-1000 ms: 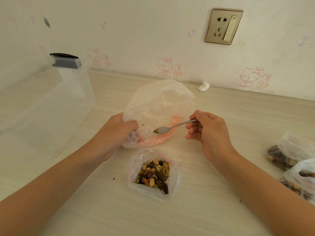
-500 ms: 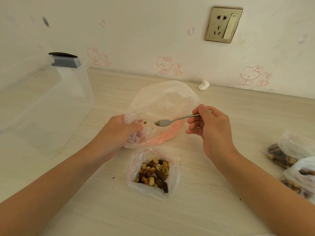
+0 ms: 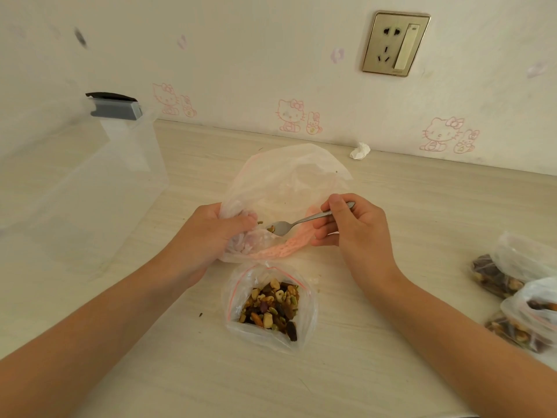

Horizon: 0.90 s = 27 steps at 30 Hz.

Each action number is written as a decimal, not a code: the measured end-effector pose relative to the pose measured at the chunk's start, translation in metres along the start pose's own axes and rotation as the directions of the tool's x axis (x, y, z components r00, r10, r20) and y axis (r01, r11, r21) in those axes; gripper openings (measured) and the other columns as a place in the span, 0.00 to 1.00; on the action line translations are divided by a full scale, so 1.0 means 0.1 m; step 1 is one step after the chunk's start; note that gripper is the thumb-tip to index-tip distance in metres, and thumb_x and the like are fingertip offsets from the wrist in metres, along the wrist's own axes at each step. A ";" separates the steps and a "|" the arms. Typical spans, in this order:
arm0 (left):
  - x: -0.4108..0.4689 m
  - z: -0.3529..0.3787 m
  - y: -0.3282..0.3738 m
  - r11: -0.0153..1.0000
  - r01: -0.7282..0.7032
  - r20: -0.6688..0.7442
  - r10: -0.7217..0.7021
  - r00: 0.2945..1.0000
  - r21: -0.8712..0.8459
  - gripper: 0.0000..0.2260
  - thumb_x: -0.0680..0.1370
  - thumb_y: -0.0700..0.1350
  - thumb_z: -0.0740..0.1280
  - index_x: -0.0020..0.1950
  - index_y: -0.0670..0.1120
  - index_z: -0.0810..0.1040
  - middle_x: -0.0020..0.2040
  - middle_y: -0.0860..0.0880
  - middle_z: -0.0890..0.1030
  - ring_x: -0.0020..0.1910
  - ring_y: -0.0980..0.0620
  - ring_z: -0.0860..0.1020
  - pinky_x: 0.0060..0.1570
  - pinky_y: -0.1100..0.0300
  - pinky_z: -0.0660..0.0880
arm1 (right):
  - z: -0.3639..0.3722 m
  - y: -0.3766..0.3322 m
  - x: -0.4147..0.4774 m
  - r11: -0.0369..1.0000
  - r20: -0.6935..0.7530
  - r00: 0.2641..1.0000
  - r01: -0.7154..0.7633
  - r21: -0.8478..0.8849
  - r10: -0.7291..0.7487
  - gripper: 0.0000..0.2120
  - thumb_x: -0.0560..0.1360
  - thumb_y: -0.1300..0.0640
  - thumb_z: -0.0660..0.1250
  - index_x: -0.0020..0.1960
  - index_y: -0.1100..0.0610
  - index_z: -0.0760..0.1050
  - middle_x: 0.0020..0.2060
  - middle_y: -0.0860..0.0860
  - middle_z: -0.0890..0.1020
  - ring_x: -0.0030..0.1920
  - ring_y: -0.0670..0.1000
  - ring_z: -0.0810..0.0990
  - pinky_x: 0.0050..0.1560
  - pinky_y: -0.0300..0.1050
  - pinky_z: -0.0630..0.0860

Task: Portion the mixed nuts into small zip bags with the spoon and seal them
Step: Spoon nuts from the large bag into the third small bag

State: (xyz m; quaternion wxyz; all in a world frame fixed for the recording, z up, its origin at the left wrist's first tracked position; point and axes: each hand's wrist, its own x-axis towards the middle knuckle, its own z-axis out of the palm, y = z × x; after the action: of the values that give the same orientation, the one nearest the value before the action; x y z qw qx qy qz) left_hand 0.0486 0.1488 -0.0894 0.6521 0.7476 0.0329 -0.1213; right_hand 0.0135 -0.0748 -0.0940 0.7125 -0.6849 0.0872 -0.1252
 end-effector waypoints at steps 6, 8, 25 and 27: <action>-0.01 0.00 0.03 0.996 0.031 0.063 -0.026 0.998 -0.079 0.07 0.78 0.40 0.72 0.54 0.41 0.87 0.53 0.44 0.89 0.55 0.46 0.86 0.58 0.50 0.80 | 0.00 0.02 0.01 1.000 0.000 1.000 -0.030 -0.001 0.030 0.14 0.86 0.57 0.62 0.46 0.62 0.80 0.33 0.55 0.85 0.30 0.49 0.81 0.31 0.45 0.82; -0.01 0.00 0.02 0.995 0.047 0.108 -0.038 0.993 -0.084 0.08 0.80 0.40 0.70 0.56 0.41 0.87 0.55 0.45 0.88 0.59 0.46 0.85 0.61 0.50 0.78 | -0.01 0.01 0.02 0.999 0.001 0.999 -0.035 0.003 0.035 0.14 0.86 0.57 0.62 0.46 0.62 0.80 0.33 0.55 0.85 0.30 0.49 0.81 0.31 0.44 0.82; 0.18 -0.25 0.12 0.975 0.157 0.021 -0.156 0.988 -0.155 0.15 0.79 0.45 0.72 0.64 0.42 0.79 0.50 0.46 0.88 0.43 0.50 0.87 0.40 0.57 0.84 | -0.11 0.01 0.18 0.935 -0.088 0.965 -0.213 0.282 0.247 0.13 0.85 0.58 0.63 0.46 0.63 0.79 0.30 0.56 0.83 0.28 0.49 0.81 0.31 0.43 0.82; 0.18 -0.33 0.16 0.963 0.178 0.153 -0.148 0.977 -0.202 0.18 0.78 0.48 0.71 0.66 0.42 0.79 0.54 0.44 0.88 0.50 0.48 0.88 0.44 0.55 0.85 | -0.14 0.00 0.20 0.933 -0.091 0.967 -0.202 0.297 0.238 0.12 0.85 0.58 0.63 0.46 0.63 0.79 0.30 0.56 0.83 0.28 0.49 0.80 0.31 0.43 0.81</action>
State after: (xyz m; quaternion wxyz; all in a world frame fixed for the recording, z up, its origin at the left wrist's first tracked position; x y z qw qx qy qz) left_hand 0.0741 0.1770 -0.0737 0.7176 0.6575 0.0627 -0.2210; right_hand 0.0282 -0.0938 -0.0934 0.8063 -0.5516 0.1893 -0.0986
